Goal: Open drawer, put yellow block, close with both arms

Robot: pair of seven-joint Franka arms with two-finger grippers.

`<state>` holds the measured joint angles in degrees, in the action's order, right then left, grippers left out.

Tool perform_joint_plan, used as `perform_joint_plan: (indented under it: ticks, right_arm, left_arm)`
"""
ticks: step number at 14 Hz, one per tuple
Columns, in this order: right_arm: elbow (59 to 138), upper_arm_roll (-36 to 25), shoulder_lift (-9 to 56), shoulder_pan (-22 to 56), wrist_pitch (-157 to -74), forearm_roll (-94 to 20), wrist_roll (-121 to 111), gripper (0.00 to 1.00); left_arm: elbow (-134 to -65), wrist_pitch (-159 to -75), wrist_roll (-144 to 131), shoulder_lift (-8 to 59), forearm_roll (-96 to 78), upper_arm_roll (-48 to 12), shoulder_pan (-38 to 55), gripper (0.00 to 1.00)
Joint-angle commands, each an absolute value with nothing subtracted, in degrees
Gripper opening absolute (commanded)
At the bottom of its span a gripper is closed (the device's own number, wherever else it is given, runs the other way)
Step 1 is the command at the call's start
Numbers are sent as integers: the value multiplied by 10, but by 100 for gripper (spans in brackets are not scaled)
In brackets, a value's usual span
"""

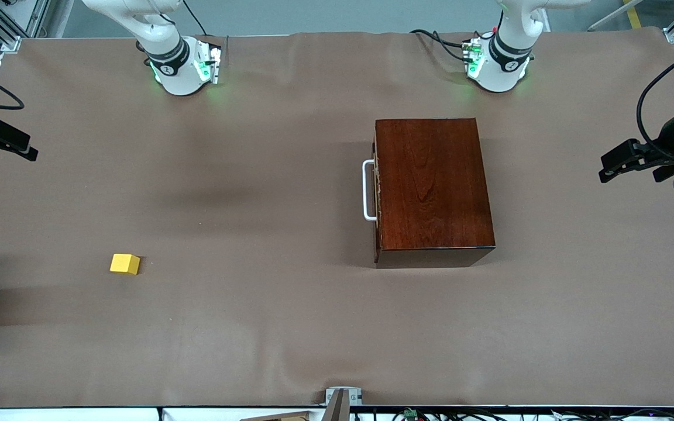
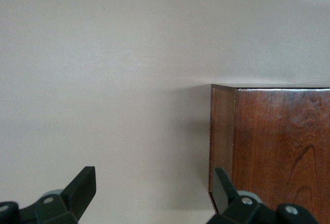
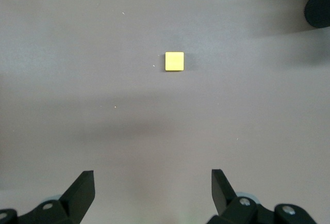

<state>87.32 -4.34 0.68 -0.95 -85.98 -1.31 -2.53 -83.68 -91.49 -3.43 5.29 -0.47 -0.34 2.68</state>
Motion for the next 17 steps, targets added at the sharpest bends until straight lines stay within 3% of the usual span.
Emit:
perform_joint_plan:
  ticks: [1,6,9,14,17]
  right_arm:
    - [862,-41,10,-11,-858,-7,-27,100]
    - [862,-41,10,-11,-859,-7,-26,100]
    - [863,-41,11,-11,-859,-7,-27,100]
    - [862,-41,11,-8,-859,-9,-27,100]
    - [862,-40,11,-7,-859,-10,-26,100]
  left_arm:
    - [-833,-918,-43,51,1,-8,25,100]
    - [-820,-922,-41,73,1,-12,35,100]
    - [-816,-923,-72,80,-1,-52,72,100]
    - [-783,-921,-244,117,1,-83,212,100]
    - [-729,-928,-407,181,6,-79,321,100]
